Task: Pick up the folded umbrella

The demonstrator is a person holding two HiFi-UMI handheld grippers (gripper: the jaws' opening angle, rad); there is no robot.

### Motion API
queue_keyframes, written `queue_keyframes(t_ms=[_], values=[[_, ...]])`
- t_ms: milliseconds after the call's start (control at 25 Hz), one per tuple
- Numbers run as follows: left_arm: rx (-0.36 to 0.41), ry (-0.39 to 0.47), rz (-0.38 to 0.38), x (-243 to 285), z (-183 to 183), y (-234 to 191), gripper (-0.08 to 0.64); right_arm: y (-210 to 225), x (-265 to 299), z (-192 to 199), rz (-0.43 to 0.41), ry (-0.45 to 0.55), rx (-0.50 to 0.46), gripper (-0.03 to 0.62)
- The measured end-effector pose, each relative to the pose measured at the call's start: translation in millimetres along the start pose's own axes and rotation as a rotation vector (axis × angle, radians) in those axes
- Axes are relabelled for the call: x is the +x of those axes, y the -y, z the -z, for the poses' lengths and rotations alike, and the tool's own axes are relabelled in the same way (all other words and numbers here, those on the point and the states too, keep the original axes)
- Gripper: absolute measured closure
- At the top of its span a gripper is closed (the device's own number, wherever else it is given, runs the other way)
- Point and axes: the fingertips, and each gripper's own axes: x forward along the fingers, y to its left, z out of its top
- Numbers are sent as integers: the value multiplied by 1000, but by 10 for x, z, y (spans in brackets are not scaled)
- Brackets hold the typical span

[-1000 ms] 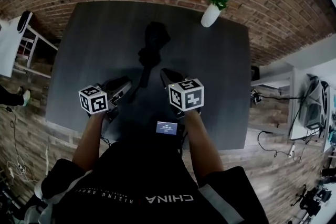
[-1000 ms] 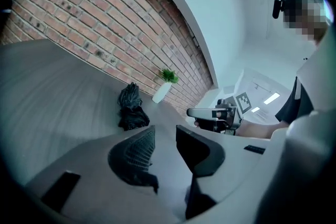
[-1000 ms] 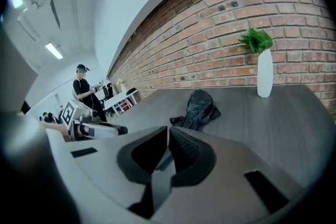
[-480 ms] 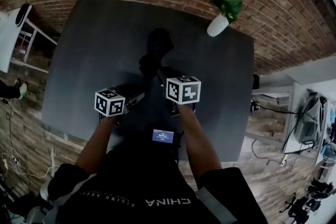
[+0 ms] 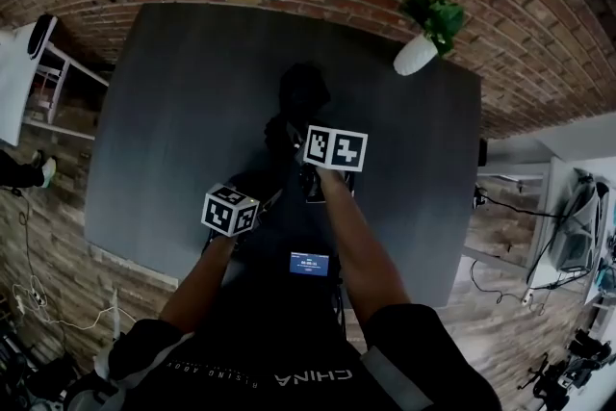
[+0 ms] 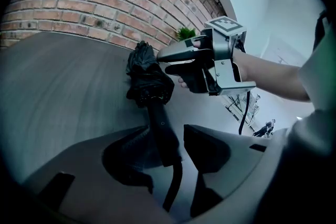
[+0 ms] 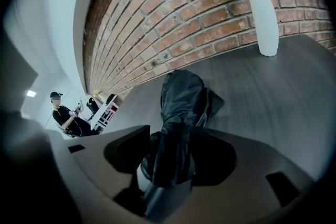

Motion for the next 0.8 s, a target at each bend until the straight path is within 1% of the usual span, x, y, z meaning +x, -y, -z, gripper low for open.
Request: queue_keyframes(t_ms=[80,120,160,240,400,560,800], values=[[-2,-15,0,51,23,-7,356,30,102,-12,23,-11,26,383],[-2,-21,0,74,30,-7,356,38,152,-18,28,-16,47,339],[0,-26,-1,93,34,-11,356,46,200,-23,34,-21,67,333],[12,-33,-5,118,36,-18,357,77,286,-13,55,-37,93,333],[37,-47,-9,150,35,-9,362,150,416,33,116,-71,108,333],[47,-68,-10,167,45,-14,364,145,479,32,156,-90,106,333],[46,-94,-10,195,56,-10,362,107,564,50,224,-142,51,333]])
